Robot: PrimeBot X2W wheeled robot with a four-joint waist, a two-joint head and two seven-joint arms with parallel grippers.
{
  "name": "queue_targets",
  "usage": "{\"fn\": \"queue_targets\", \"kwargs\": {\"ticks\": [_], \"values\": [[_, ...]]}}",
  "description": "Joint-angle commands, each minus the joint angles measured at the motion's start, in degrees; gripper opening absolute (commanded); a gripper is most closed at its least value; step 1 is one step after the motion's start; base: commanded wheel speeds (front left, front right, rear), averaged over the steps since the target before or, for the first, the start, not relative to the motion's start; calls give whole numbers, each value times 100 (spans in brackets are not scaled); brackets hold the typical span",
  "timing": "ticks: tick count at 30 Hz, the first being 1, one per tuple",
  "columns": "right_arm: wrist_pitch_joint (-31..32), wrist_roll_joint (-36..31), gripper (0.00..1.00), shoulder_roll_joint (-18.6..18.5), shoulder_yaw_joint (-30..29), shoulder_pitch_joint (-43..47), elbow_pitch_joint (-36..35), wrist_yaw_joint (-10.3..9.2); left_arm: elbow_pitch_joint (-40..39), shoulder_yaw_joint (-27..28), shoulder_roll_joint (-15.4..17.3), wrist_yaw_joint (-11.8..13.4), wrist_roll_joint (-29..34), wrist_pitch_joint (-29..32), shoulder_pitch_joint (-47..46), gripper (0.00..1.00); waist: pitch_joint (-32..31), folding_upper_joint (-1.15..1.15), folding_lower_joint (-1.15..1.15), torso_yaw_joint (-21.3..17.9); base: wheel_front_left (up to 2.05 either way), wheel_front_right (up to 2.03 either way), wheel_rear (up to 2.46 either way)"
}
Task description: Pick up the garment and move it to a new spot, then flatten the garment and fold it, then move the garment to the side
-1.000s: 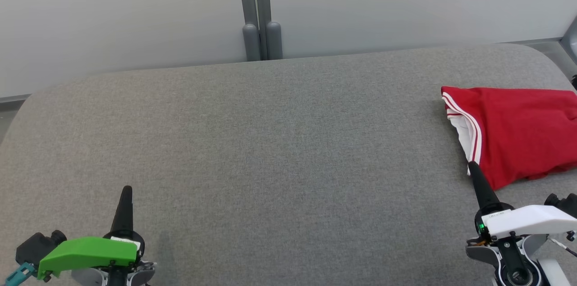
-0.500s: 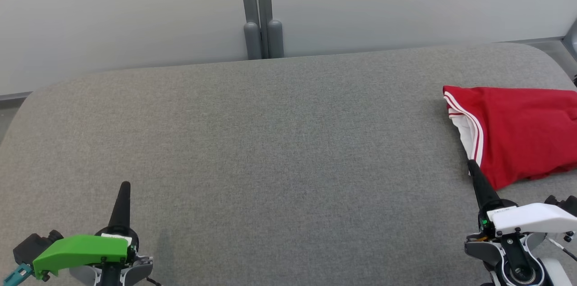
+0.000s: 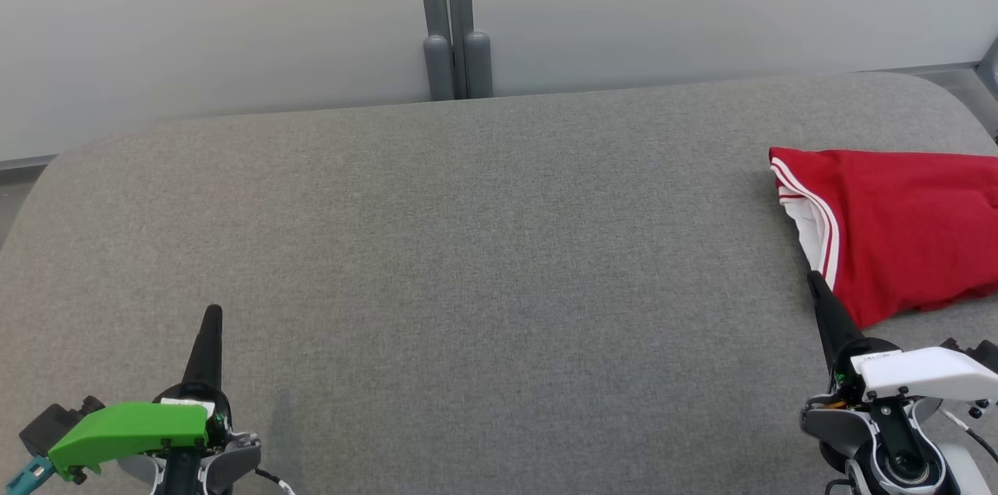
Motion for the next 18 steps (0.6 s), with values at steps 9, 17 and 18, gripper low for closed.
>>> {"fn": "queue_targets", "kwargs": {"ticks": [9,17,18], "values": [[123,399,0,58,-89,-116,41,2,24,137,-67,-104,-402,130,-166,0,17,0,0,14,0,0,0],[209,668,0,108,-143,-144,79,2,44,214,-104,-150,-637,208,-188,0,32,0,0,26,0,0,0],[213,704,0,115,-150,-149,82,2,46,227,-109,-158,-673,227,-196,0,34,0,0,28,0,0,0]]}}
